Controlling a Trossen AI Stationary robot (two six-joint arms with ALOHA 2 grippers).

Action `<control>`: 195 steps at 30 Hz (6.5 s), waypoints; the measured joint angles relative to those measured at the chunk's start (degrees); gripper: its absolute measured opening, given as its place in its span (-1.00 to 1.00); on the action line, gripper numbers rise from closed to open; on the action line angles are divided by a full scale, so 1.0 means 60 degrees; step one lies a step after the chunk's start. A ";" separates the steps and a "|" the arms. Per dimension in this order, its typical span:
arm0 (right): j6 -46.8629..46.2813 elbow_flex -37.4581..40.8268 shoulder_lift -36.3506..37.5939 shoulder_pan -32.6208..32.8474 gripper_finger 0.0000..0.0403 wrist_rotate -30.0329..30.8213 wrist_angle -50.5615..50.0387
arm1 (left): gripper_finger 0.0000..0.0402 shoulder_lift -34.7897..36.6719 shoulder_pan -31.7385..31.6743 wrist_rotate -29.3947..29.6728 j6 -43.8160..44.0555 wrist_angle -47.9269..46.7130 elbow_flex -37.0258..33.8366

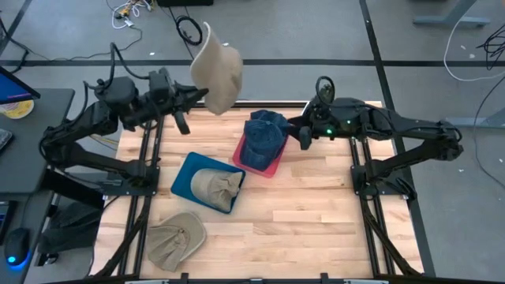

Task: Pick & Place hat
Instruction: Put the top brown cap into the blue bin

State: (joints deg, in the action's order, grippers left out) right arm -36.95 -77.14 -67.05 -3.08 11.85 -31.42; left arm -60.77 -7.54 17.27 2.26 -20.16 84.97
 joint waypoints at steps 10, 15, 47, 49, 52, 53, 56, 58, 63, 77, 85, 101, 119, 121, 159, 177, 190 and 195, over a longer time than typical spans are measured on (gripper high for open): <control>-0.1468 0.2473 0.0004 -0.0211 0.20 -0.1301 0.7270 | -0.94 -0.0306 0.0879 0.0001 0.0003 0.1827 -0.0002; -0.2190 0.3495 -0.0020 -0.0248 0.20 -0.1356 1.0918 | -0.94 -0.0389 0.1196 0.0013 0.0012 0.2948 0.0001; -0.3796 0.2541 -0.2146 -0.0710 0.39 -0.2454 1.5566 | -0.94 -0.1965 0.1797 -0.0568 0.0347 0.5086 0.0000; -0.3791 0.2508 -0.2142 -0.0710 0.35 -0.2458 1.5602 | -0.94 -0.1978 0.1797 -0.0568 0.0347 0.5072 0.0000; -0.3742 0.2501 -0.2142 -0.0710 0.23 -0.2454 1.5744 | -0.94 -0.1949 0.1797 -0.0568 0.0342 0.5108 0.0000; -0.3732 0.2501 -0.2142 -0.0710 0.17 -0.2454 1.5834 | -0.94 -0.1949 0.1797 -0.0568 0.0315 0.5091 0.0000; -0.3723 0.2501 -0.2138 -0.0710 -0.04 -0.2418 1.5988 | -0.94 -0.1953 0.1797 -0.0566 0.0269 0.4932 0.0000; -0.3723 0.2501 -0.2138 -0.0710 -0.22 -0.2414 1.6069 | -0.94 -0.1953 0.1797 -0.0568 0.0261 0.4817 0.0000; -0.3583 0.2501 -0.2135 -0.0711 -0.71 -0.2579 1.6122 | -0.87 -0.1953 0.1797 -0.0564 0.0208 0.4380 0.0000; -0.3256 0.2501 -0.2056 -0.0797 -0.95 -0.3248 1.7081 | -0.62 -0.1953 0.1793 -0.0383 0.0288 0.2092 0.0000; -0.3210 0.2501 -0.1701 -0.0797 -0.95 -0.3405 1.7115 | -0.02 -0.1953 0.1702 -0.0367 0.1323 0.0561 0.0000; -0.2724 0.2498 -0.1063 -0.0796 -0.95 -0.4982 1.6563 | 0.53 -0.1477 0.0976 -0.0449 0.7114 0.0133 -0.0004; -0.2149 0.2498 -0.1078 -0.0779 -0.95 -0.5234 1.6545 | 0.53 -0.2460 0.0197 -0.2218 0.8657 0.1639 0.0000; -0.2186 0.2498 -0.1078 -0.0779 -0.95 -0.5278 1.6541 | 0.53 -0.2675 0.0190 -0.2224 0.8693 0.1836 -0.0007; -0.2222 0.2498 -0.1082 -0.0779 -0.83 -0.5575 1.6148 | -0.91 -0.3505 0.0205 -0.3991 0.7661 0.4582 0.0004; -0.3835 0.2494 -0.1000 -0.1498 0.65 -0.8241 1.6225 | -0.95 -0.3192 0.0154 -0.6001 0.7624 0.4805 -0.0011; -0.4349 0.2490 -0.0781 -0.2426 0.63 -1.0222 1.4555 | -0.95 -0.1906 0.0088 -0.6403 0.7179 0.3072 0.0001; -0.4911 0.2494 -0.0616 -0.2636 0.57 -1.1096 1.4433 | -0.95 -0.1315 -0.0042 -0.6096 0.6991 0.1427 0.0006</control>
State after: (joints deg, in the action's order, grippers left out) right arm -66.41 -62.17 -70.74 -18.89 -54.73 55.18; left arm -68.66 -7.79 -19.31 44.20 -11.60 85.00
